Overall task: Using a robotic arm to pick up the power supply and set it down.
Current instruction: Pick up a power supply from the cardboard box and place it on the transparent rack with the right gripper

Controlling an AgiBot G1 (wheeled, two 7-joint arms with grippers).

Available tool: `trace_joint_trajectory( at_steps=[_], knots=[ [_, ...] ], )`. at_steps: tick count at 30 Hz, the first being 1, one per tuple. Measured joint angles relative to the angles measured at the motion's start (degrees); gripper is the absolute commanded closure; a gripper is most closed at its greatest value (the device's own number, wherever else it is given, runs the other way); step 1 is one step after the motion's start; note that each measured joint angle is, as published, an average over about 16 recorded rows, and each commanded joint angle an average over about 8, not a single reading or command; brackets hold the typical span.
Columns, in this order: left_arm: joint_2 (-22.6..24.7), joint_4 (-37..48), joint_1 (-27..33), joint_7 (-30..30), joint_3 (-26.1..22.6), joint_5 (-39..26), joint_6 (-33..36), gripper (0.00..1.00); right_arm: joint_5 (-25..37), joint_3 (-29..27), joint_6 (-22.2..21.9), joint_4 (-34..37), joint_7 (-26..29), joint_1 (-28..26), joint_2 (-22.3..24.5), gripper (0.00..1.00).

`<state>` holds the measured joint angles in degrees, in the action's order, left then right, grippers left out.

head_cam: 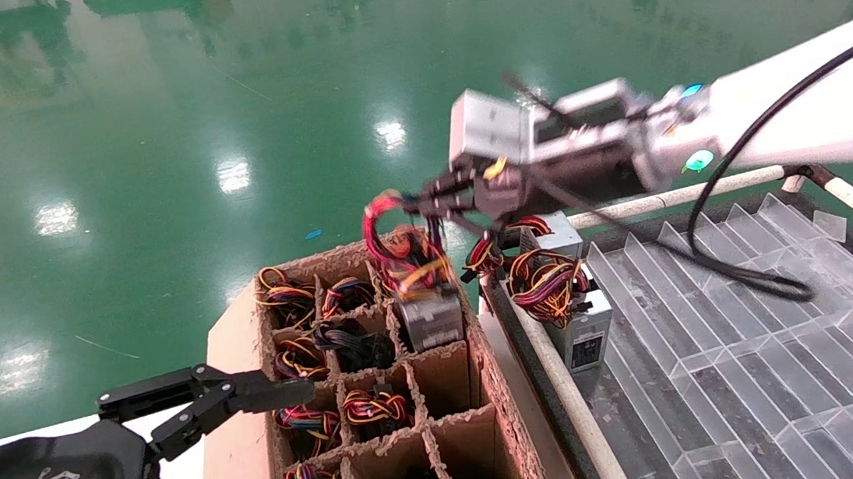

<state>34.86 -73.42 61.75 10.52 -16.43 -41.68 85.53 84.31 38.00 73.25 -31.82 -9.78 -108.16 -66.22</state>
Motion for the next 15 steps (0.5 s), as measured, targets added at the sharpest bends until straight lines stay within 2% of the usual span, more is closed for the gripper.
trace_joint_trajectory(
  at_steps=[15],
  knots=[
    [-0.02, 0.00, 0.01, -0.03, -0.06, 0.04, -0.02, 0.00, -3.37, -4.95, 1.77, -27.17, 16.37, -1.63, 15.69, 1.00]
  ],
)
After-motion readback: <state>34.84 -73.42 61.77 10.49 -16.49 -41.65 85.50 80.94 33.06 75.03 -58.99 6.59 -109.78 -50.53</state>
